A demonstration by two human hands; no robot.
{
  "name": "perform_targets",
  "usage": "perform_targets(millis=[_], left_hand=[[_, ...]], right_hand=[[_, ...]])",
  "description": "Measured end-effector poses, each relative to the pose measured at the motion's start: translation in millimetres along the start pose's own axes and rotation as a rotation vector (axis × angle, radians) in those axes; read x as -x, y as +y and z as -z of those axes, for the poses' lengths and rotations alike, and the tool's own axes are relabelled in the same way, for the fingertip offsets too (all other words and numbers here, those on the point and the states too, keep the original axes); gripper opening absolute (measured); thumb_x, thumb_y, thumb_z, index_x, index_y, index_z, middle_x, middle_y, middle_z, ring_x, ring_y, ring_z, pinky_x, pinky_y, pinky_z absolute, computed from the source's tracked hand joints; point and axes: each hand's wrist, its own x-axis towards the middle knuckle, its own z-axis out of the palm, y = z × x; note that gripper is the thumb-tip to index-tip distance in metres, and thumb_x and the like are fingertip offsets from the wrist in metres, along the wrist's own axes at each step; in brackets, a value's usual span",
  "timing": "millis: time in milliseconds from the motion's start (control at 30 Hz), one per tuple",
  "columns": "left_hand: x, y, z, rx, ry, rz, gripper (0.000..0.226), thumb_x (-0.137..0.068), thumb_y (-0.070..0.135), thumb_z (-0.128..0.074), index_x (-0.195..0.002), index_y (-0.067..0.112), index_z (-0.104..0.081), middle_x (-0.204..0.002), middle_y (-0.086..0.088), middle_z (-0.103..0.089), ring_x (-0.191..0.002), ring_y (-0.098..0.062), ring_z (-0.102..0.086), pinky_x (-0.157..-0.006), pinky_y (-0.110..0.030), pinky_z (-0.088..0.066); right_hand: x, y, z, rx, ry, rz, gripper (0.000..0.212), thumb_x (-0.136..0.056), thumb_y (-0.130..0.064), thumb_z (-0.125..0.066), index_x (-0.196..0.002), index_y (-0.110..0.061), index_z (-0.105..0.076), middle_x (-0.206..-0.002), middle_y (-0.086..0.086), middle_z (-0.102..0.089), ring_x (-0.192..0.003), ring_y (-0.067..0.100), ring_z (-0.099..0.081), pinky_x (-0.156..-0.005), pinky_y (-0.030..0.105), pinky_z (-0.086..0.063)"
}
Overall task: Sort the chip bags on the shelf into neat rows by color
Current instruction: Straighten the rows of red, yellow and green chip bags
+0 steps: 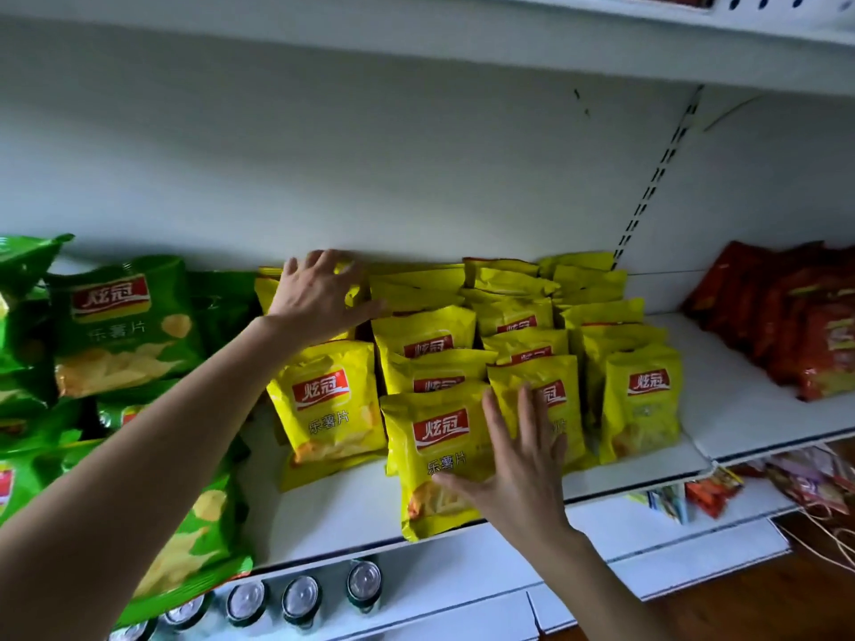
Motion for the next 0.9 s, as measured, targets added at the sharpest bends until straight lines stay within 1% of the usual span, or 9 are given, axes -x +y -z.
perform_targets(millis=[67,167,267,333,400,467,600,767,900], left_hand=[[4.0,-1.5,-2.5,0.009,-0.041,0.014,0.100,-0.066,0.086,-0.009,-0.146,0.031,-0.034,-0.148,-0.007,-0.034,-0.135,-0.030,-0.029,-0.106,-0.044,-0.025],[-2.1,7.5,-5.6,-0.010,-0.080,0.011,0.114,-0.056,0.090,0.005,-0.147,0.031,-0.030,-0.145,-0.011,-0.037,-0.134,-0.031,-0.030,-0.109,-0.046,-0.021],[-12.5,19.9,-7.2,-0.070,-0.052,-0.044,0.111,-0.059,0.087,0.000,-0.144,0.026,-0.037,-0.144,-0.013,-0.037,-0.135,-0.031,-0.028,-0.114,-0.048,-0.012],[-20.2,27.5,-9.3,-0.075,-0.019,-0.100,0.109,-0.061,0.084,-0.005,-0.140,0.021,-0.044,-0.146,-0.011,-0.035,-0.136,-0.030,-0.027,-0.115,-0.045,-0.009],[-28.9,33.6,-13.5,-0.059,-0.034,-0.142,0.110,-0.062,0.088,-0.008,-0.144,0.021,-0.039,-0.149,-0.008,-0.034,-0.137,-0.028,-0.028,-0.114,-0.039,-0.014],[-35.3,36.8,-18.9,-0.050,-0.082,-0.170,0.106,-0.069,0.090,-0.013,-0.149,0.022,-0.026,-0.153,-0.006,-0.029,-0.140,-0.027,-0.027,-0.114,-0.036,-0.018],[-43.0,36.4,-22.3,-0.081,-0.136,-0.232,0.097,-0.076,0.084,-0.010,-0.151,0.022,-0.020,-0.154,-0.005,-0.029,-0.142,-0.024,-0.024,-0.115,-0.033,-0.012],[-48.8,42.3,-25.2,-0.162,-0.179,-0.258,0.077,-0.091,0.067,-0.018,-0.152,0.021,-0.011,-0.155,-0.005,-0.027,-0.144,-0.021,-0.021,-0.116,-0.041,0.002],[-52.2,46.2,-27.3,-0.123,-0.190,-0.270,0.089,-0.083,0.077,-0.008,-0.152,0.019,-0.013,-0.154,-0.008,-0.028,-0.143,-0.023,-0.024,-0.117,-0.039,-0.004]], right_hand=[[-1.3,-5.3,-4.6,-0.002,-0.036,-0.023,0.103,-0.067,-0.090,-0.012,-0.137,-0.020,-0.039,-0.142,0.024,-0.038,-0.126,0.045,-0.039,-0.081,0.070,-0.036],[-4.9,-12.7,-9.8,-0.010,-0.055,-0.049,0.102,-0.067,-0.090,-0.012,-0.137,-0.020,-0.039,-0.143,0.021,-0.035,-0.129,0.038,-0.029,-0.079,0.070,-0.038],[-6.7,-12.2,-13.1,0.000,-0.040,-0.057,0.100,-0.067,-0.089,-0.011,-0.137,-0.022,-0.036,-0.143,0.017,-0.029,-0.128,0.035,-0.026,-0.079,0.070,-0.038],[-7.7,-11.2,-12.7,0.003,-0.042,-0.072,0.100,-0.067,-0.089,-0.010,-0.137,-0.022,-0.036,-0.143,0.018,-0.031,-0.129,0.037,-0.030,-0.079,0.069,-0.039],[-9.1,-9.4,-11.8,0.007,-0.046,-0.094,0.098,-0.069,-0.087,-0.009,-0.136,-0.022,-0.037,-0.141,0.020,-0.039,-0.127,0.041,-0.040,-0.078,0.068,-0.041],[-9.8,-8.0,-10.4,0.013,-0.042,-0.107,0.097,-0.070,-0.086,-0.008,-0.134,-0.022,-0.040,-0.139,0.021,-0.043,-0.124,0.041,-0.044,-0.078,0.066,-0.042],[-12.9,-3.8,-10.6,0.008,-0.027,-0.097,0.096,-0.065,-0.087,-0.021,-0.133,-0.023,-0.041,-0.137,0.020,-0.046,-0.125,0.040,-0.041,-0.079,0.065,-0.043],[-16.5,5.0,-11.8,-0.005,0.013,-0.074,0.095,-0.061,-0.084,-0.031,-0.134,-0.025,-0.040,-0.138,0.019,-0.045,-0.128,0.035,-0.030,-0.081,0.065,-0.042],[-17.8,11.8,-12.5,-0.009,0.035,-0.073,0.094,-0.061,-0.084,-0.031,-0.134,-0.025,-0.040,-0.138,0.017,-0.045,-0.128,0.033,-0.028,-0.081,0.064,-0.042]])
